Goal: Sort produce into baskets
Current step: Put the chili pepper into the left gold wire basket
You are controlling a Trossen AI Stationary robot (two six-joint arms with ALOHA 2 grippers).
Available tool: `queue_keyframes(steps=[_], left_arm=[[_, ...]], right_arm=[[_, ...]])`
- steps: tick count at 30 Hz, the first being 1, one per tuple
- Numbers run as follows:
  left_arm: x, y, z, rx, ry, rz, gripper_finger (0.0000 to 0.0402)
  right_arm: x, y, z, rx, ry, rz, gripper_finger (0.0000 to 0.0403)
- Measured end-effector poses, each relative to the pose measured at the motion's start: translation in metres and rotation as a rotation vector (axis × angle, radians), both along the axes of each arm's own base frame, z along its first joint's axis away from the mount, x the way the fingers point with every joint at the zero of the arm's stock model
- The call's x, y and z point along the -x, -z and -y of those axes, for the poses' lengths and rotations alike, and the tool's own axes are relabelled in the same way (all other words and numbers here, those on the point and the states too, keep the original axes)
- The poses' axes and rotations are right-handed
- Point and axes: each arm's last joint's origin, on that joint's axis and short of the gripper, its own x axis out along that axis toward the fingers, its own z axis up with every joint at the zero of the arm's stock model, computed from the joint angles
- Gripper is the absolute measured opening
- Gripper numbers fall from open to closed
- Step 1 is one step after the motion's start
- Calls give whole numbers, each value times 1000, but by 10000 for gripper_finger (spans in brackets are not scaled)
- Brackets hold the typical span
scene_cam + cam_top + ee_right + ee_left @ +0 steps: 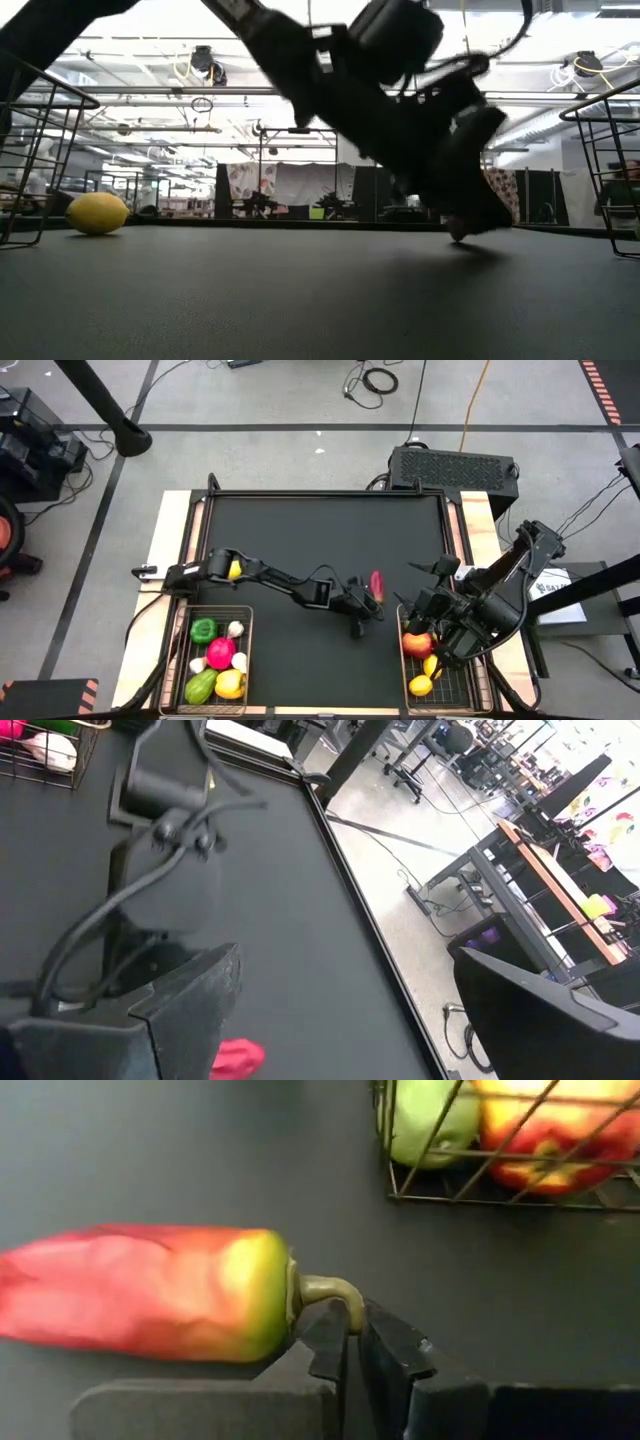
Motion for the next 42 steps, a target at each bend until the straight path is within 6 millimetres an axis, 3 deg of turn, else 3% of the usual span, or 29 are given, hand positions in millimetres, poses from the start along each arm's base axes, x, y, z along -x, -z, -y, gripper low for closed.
queue_keyframes(steps=[6, 13, 20, 28, 36, 42], left_arm=[[20, -43, 4, -53, 40, -122, 28], [70, -117, 18, -97, 109, -270, 28], [144, -192, 26, -27, 181, -398, 28], [236, -264, 33, 316, 282, -464, 28], [314, -306, 38, 622, 124, -505, 28], [345, -312, 55, 675, 90, -552, 28]], right_arm=[[0, 0, 0, 1, 0, -2, 356], [0, 0, 0, 3, -1, -4, 356], [0, 0, 0, 3, -1, -4, 356], [0, 0, 0, 2, -1, -2, 356], [0, 0, 0, 0, -1, 0, 356], [0, 0, 0, -5, -1, 4, 356]])
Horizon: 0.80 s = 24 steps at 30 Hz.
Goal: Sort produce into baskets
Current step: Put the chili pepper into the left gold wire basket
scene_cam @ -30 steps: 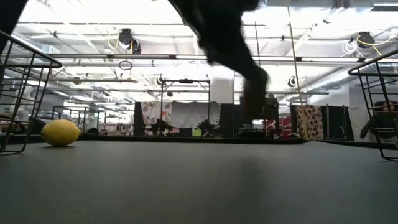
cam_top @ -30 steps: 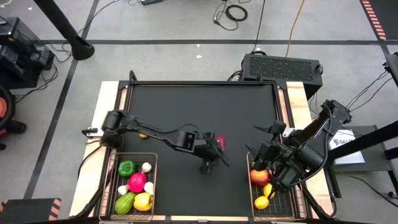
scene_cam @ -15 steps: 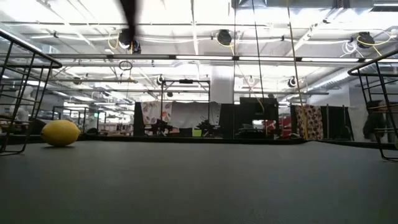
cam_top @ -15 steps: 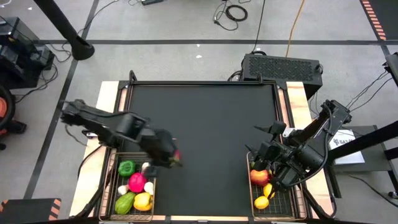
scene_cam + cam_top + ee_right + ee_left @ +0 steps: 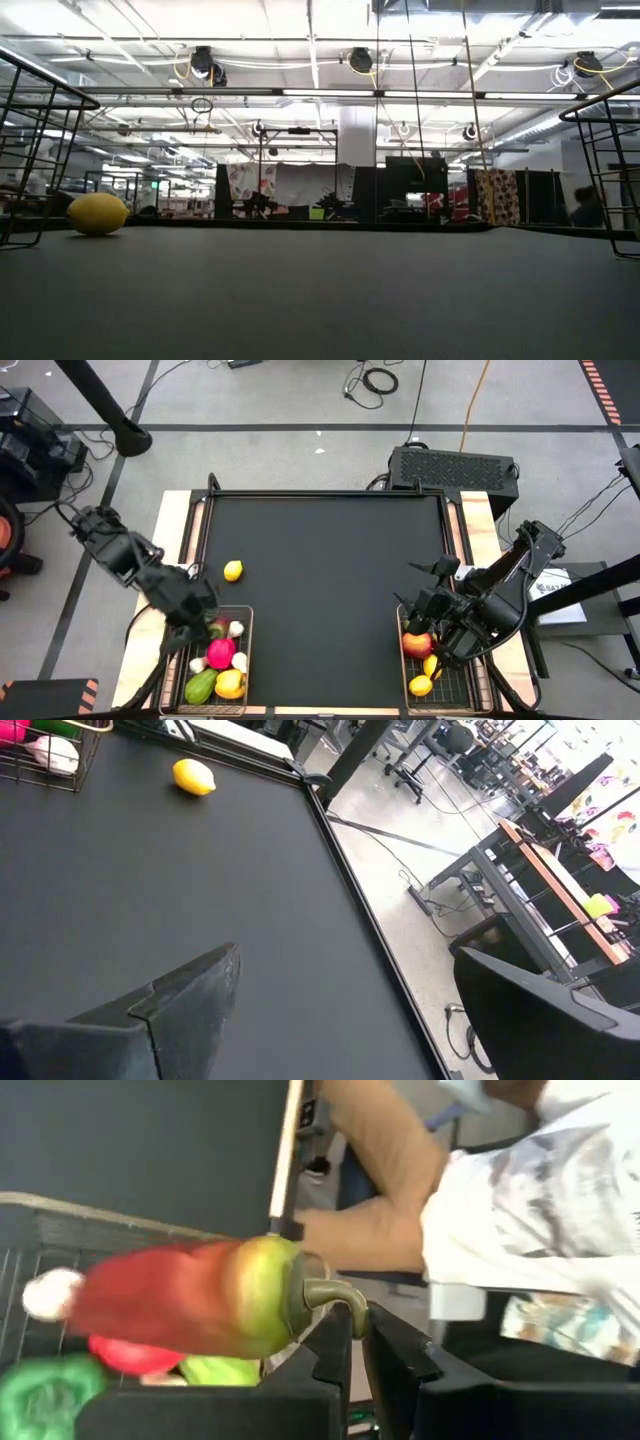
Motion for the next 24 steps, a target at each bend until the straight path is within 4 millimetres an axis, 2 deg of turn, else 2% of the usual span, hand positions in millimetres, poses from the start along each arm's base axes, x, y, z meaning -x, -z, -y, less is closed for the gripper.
queue_keyframes(steps=[4, 8, 16, 20, 24], left_arm=[[7, 10, 18, -81, -1, -2, 28], [7, 31, 41, -179, 53, -26, 28], [2, 80, 73, -387, 62, -83, 28], [-1, 105, 92, -434, 92, -119, 28], [2, 121, 107, -445, 145, -147, 28]], right_arm=[[0, 0, 0, 0, 0, 0, 356], [0, 0, 0, -4, 0, 4, 356], [-1, 0, -1, -8, 0, 8, 356], [-1, 0, -1, -13, 0, 13, 356], [-1, 0, -1, -15, 0, 14, 356]])
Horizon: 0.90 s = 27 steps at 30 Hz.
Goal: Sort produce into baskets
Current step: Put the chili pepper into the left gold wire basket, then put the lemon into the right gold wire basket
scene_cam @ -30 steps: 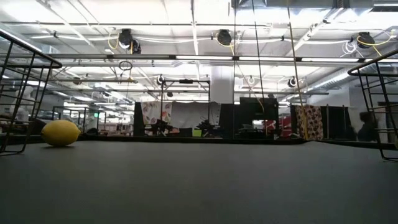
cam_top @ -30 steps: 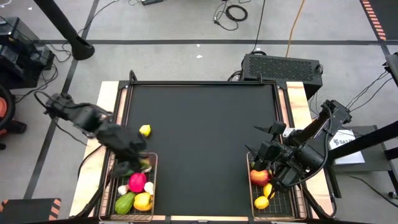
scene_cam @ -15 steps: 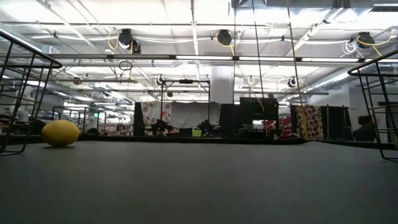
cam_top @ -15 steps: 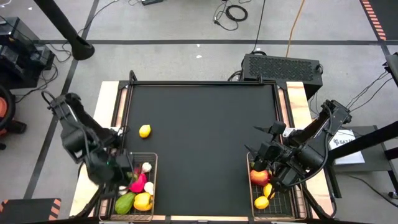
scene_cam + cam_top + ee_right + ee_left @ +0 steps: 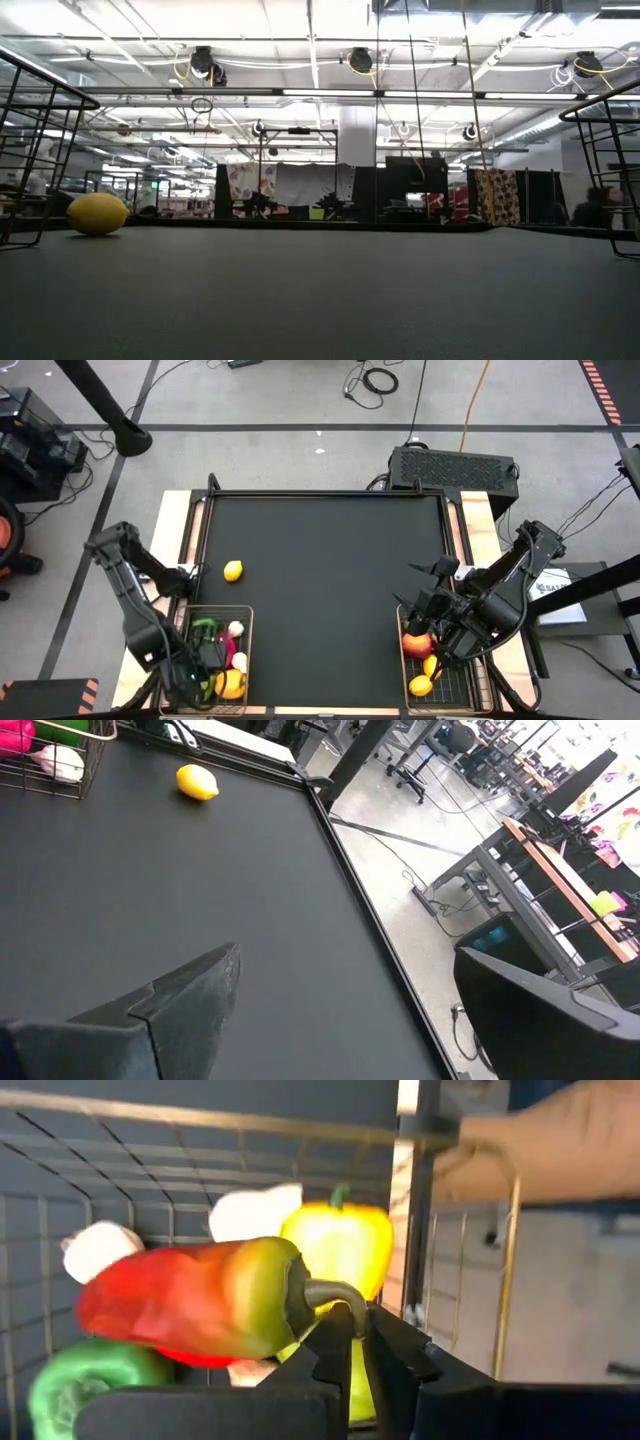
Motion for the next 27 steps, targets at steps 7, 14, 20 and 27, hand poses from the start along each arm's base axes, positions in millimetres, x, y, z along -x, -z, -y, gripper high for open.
queue_keyframes(steps=[7, 14, 20, 27], left_arm=[[7, 12, 15, -17, -12, -53, 28], [11, 13, 17, 23, -186, -96, 31], [15, 13, 22, 62, -257, -123, 67], [17, 13, 22, 67, -298, -136, 128]], right_arm=[[0, 0, 0, 0, 0, 0, 356], [0, 0, 0, 0, 0, 0, 356], [0, 0, 0, 0, 0, -1, 356], [0, 1, 0, -15, -6, -25, 356]])
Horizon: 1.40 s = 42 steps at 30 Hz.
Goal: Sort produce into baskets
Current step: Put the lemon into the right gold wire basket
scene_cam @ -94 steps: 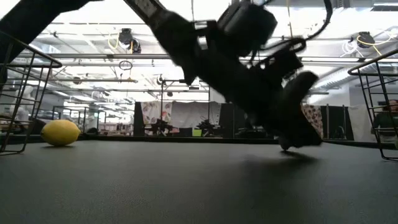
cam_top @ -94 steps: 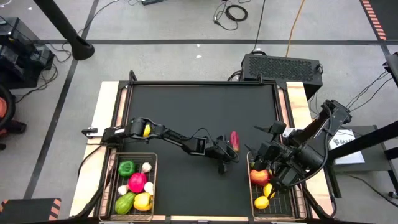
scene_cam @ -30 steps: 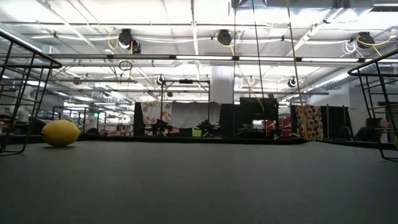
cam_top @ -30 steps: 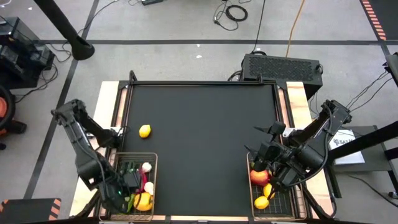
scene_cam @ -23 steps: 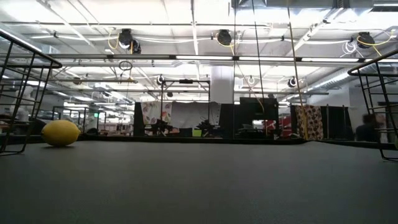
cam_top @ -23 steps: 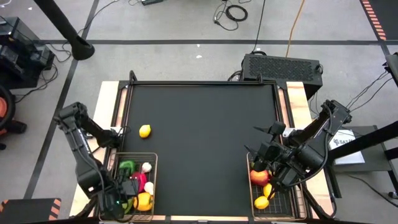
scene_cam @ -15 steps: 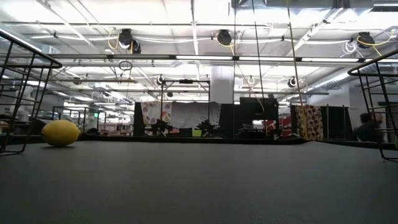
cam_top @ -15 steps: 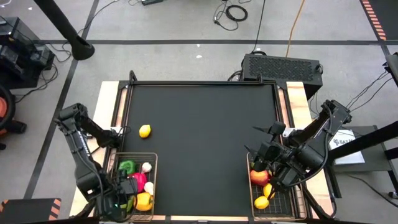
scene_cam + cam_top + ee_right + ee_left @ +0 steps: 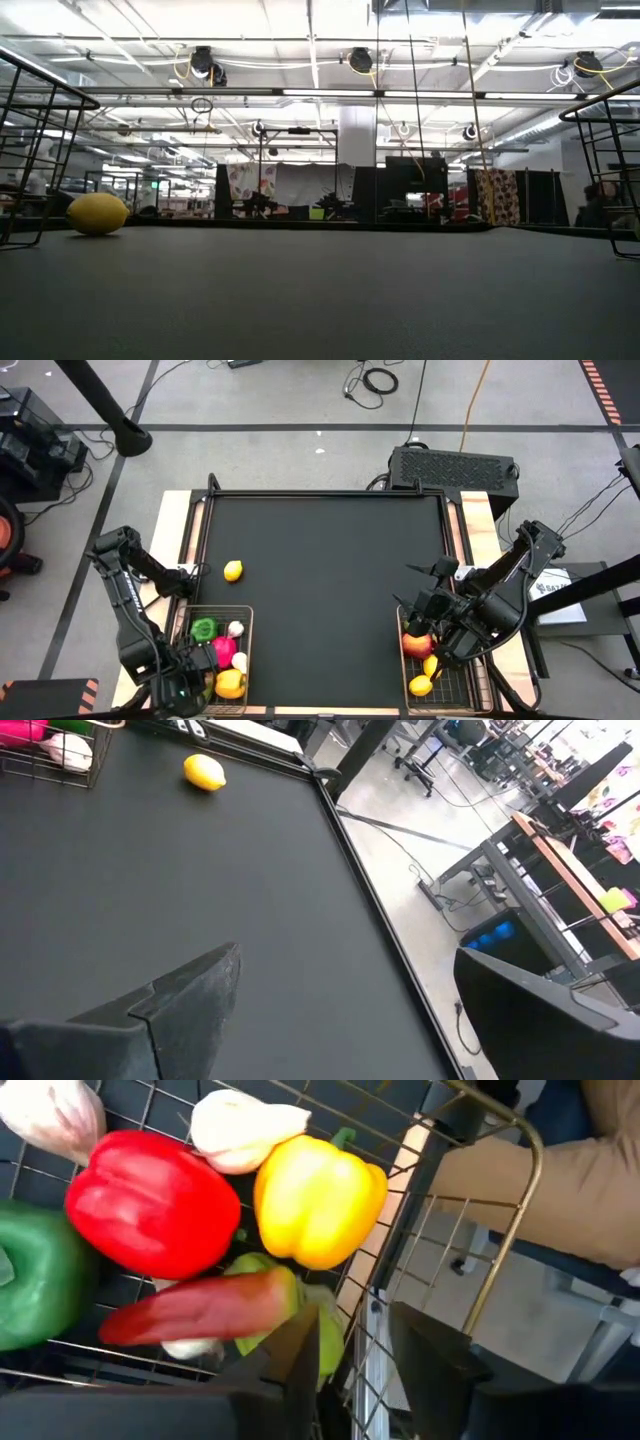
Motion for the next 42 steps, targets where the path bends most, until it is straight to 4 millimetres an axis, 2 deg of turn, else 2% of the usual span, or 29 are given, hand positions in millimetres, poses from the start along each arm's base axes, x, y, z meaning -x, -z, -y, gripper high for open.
queue_keyframes(steps=[3, 10, 14, 17, 21, 25, 32, 39, 42], left_arm=[[1, 1, -2, -21, -1, -8, 141], [3, 2, -6, -51, -49, -63, 144], [-4, 1, -9, -99, -25, 37, 144], [-17, 1, -20, -187, -42, 132, 144], [-37, 1, -44, -356, -107, 191, 144], [-57, 1, -78, -533, -188, 175, 144], [-82, -1, -145, -733, -369, 14, 144], [-98, 1, -195, -627, -341, -208, 146], [-99, 6, -213, -572, -342, -282, 162]], right_arm=[[0, 0, 0, 2, -1, -2, 356], [0, 0, 0, -1, -2, 0, 356], [-1, 0, 0, 1, -5, 0, 356], [-2, 0, -1, 2, -11, 5, 356], [-3, -1, -3, 7, -27, 7, 356], [-6, -2, -6, 14, -53, 11, 356], [-10, -3, -10, 26, -88, 13, 356], [-10, -3, -10, 32, -92, 7, 356], [-10, -3, -10, 36, -97, -1, 356]])
